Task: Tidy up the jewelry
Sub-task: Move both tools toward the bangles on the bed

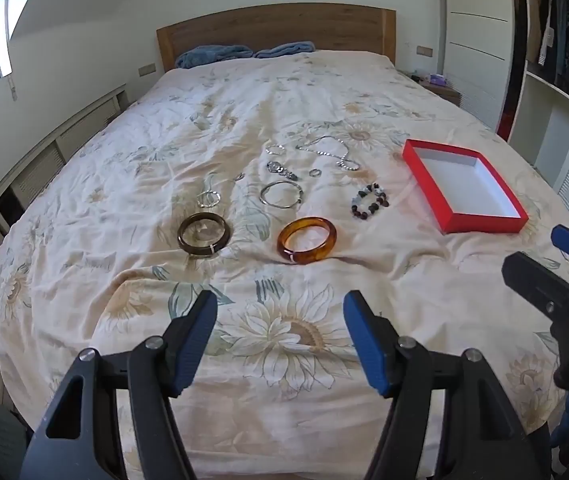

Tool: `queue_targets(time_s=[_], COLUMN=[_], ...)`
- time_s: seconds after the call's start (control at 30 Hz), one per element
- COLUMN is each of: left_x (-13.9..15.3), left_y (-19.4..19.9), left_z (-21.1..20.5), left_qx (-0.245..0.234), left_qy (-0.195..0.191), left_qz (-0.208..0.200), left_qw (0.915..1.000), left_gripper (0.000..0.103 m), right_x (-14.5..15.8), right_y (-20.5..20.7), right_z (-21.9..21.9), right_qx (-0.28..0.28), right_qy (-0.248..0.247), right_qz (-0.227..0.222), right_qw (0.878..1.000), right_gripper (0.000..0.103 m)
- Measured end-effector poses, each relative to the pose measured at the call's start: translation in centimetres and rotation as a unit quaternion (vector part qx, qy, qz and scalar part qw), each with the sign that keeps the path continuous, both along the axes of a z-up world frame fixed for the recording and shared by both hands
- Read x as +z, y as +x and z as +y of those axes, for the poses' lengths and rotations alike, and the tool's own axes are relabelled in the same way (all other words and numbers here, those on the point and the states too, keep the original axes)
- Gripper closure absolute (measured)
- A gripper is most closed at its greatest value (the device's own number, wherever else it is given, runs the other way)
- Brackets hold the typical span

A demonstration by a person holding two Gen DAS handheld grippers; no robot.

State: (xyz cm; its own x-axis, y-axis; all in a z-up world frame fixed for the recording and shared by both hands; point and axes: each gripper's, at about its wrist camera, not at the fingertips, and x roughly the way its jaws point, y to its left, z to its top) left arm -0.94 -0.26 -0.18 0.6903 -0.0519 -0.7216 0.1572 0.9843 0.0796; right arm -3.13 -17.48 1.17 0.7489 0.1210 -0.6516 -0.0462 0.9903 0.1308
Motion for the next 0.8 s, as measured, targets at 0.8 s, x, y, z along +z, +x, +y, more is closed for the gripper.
queue_targets(time_s=[0.8], left_x=[-2.3], left_y=[6.3], left_z=[8.7], left_qx=[0.104], left_qy=[-0.051], left_qz=[0.051], left_qw=[0.9919], left_gripper=[0.039], right_x=[-3.1], right_y=[5.4], right_z=[1.5], right_qx=[0.034], right_qy=[0.041], right_qz=[0.059], right_qw=[0.997], right_gripper=[0.012])
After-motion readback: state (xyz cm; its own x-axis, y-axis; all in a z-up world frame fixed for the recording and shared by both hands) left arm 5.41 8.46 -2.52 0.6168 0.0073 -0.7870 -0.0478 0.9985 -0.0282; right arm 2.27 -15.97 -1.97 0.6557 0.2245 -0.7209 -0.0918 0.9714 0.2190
